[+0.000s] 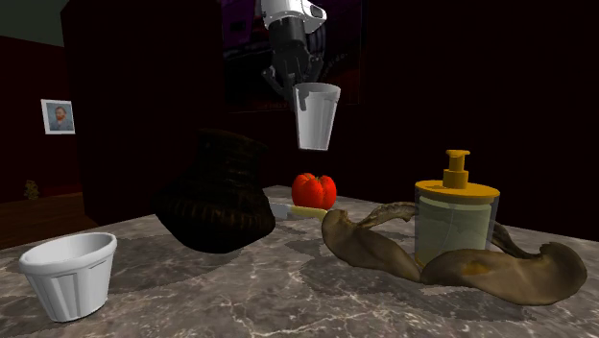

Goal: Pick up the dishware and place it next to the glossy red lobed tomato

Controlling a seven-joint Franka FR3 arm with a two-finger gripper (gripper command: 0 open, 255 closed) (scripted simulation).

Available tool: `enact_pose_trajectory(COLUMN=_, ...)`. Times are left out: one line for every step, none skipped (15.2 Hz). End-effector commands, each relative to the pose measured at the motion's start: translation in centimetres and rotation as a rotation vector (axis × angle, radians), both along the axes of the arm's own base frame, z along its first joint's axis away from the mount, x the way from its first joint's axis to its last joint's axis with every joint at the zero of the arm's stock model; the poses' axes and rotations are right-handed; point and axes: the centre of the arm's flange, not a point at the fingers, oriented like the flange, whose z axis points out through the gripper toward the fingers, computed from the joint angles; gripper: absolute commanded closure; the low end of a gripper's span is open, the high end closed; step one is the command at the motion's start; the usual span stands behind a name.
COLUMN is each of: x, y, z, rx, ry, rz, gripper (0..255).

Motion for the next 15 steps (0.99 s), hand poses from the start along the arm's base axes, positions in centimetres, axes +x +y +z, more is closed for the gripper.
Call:
enact_pose_trajectory(x=2.5, y=1.9, z=0.0, rx=0.000, ry=-0.001, rz=0.000, gripper=255)
enact_pose_trajectory(x=2.5, y=1.9, z=-0.5, rx=0.000, ry=-0.001, rz=0.000, gripper=255)
enact_pose_trajectory(x=2.5, y=1.9, z=-1.1, rx=0.000, ry=-0.001, rz=0.000, gripper=255)
enact_pose_trajectory(x=2.5, y=1.9, z=-1.6, rx=0.000, ry=-0.001, rz=0.000, gripper=255)
enact_pose_trajectory(x=2.5, y=1.9, z=-2.1, rx=0.000, ry=-0.001, rz=0.000, gripper=255)
enact_pose_trajectory(x=2.5, y=1.9, z=-2.7, rx=0.000, ry=-0.001, rz=0.000, gripper=255)
enact_pose_trajectory(x=2.5, y=1.9, z=-3.2, rx=0.000, ry=-0.001, rz=0.000, gripper=255)
enact_pose_trajectory(x=2.5, y=1.9, z=-3.7, rx=0.000, ry=-0.001, rz=0.000, gripper=255)
enact_pose_trajectory(x=2.5, y=1.9, z=-4.2, rx=0.000, ry=-0.001, rz=0.000, gripper=255)
enact_pose_trajectory(x=2.5, y=1.9, z=-4.8, rx=0.000, ry=-0.001, rz=0.000, gripper=255)
enact_pose_trajectory(x=2.5, y=1.9, z=-5.3, rx=0.000, ry=-0.001, rz=0.000, gripper=255)
enact_pose_trajectory(x=2.5, y=1.9, z=-5.8, rx=0.000, ry=-0.001, rz=0.000, gripper=255)
enact_pose_trajectory(x=2.5, y=1.9, z=-6.4, rx=0.000, ry=-0.001, rz=0.000, gripper=255)
enact_pose_trajectory(x=2.5, y=1.9, z=-6.9, rx=0.000, ry=-0.001, rz=0.000, gripper=255)
enact_pose_trajectory(x=2.5, y=1.9, z=-7.4, rx=0.000, ry=-0.001, rz=0.000, gripper=255)
